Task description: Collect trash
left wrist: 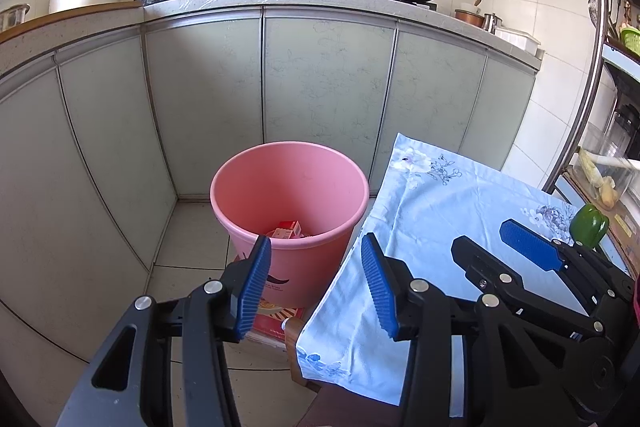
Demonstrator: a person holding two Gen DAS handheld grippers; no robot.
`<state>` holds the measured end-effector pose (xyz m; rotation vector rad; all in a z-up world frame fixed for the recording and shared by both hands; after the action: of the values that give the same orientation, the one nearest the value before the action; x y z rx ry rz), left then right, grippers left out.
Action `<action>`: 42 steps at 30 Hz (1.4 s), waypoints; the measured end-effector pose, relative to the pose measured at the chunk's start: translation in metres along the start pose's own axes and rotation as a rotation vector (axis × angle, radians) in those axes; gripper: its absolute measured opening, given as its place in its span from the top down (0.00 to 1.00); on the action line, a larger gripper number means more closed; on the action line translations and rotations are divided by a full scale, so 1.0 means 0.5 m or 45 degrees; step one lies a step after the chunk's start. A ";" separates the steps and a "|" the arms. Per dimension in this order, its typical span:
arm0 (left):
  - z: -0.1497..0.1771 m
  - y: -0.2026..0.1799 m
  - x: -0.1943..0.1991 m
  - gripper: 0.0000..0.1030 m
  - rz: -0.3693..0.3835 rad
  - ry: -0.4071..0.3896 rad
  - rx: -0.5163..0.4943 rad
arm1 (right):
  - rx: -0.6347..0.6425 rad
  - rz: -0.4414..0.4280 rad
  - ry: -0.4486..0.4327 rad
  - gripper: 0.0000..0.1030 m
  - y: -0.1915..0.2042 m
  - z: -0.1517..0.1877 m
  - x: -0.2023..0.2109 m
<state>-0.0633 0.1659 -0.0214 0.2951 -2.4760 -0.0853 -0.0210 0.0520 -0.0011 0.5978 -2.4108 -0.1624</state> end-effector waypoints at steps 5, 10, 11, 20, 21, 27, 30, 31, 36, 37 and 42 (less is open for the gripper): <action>0.000 -0.001 0.000 0.55 -0.001 0.001 0.001 | 0.000 0.000 0.001 0.50 -0.001 -0.001 -0.001; 0.000 -0.001 0.000 0.55 -0.001 0.002 0.000 | 0.000 0.000 0.001 0.50 0.000 -0.001 -0.001; 0.001 -0.001 -0.001 0.55 0.000 0.003 -0.001 | 0.000 0.000 0.002 0.50 0.000 -0.001 -0.001; 0.005 -0.005 -0.011 0.55 0.006 0.013 -0.013 | -0.012 0.002 0.007 0.50 -0.008 0.000 -0.008; 0.005 -0.006 -0.011 0.55 0.006 0.014 -0.014 | -0.012 0.002 0.007 0.50 -0.009 0.000 -0.008; 0.006 -0.008 -0.014 0.55 0.010 0.022 -0.020 | -0.018 0.005 0.008 0.50 -0.011 0.001 -0.010; 0.006 -0.009 -0.013 0.55 0.009 0.022 -0.019 | -0.018 0.003 0.009 0.50 -0.013 0.002 -0.010; 0.006 -0.010 -0.013 0.55 0.009 0.023 -0.019 | -0.018 0.003 0.009 0.50 -0.013 0.002 -0.011; 0.009 -0.011 -0.017 0.55 0.019 0.029 -0.018 | -0.019 0.005 0.010 0.50 -0.013 0.002 -0.011; 0.009 -0.011 -0.017 0.55 0.019 0.030 -0.018 | -0.020 0.005 0.010 0.50 -0.014 0.003 -0.011; 0.010 -0.013 -0.020 0.55 0.022 0.037 -0.025 | -0.027 0.007 0.010 0.50 -0.015 0.005 -0.011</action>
<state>-0.0573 0.1620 -0.0319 0.2650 -2.4470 -0.0969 -0.0160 0.0478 -0.0078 0.5816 -2.4003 -0.1826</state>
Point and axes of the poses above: each gripper's, at about its wrist camera, not at the fingertips, and x roughly against the way its jaws point, y to its left, z to its underside, the point moved 7 cm from there along -x, roughly the way its jaws point, and after that the axes turned 14 degrees about -x, right-handed, at the moved point
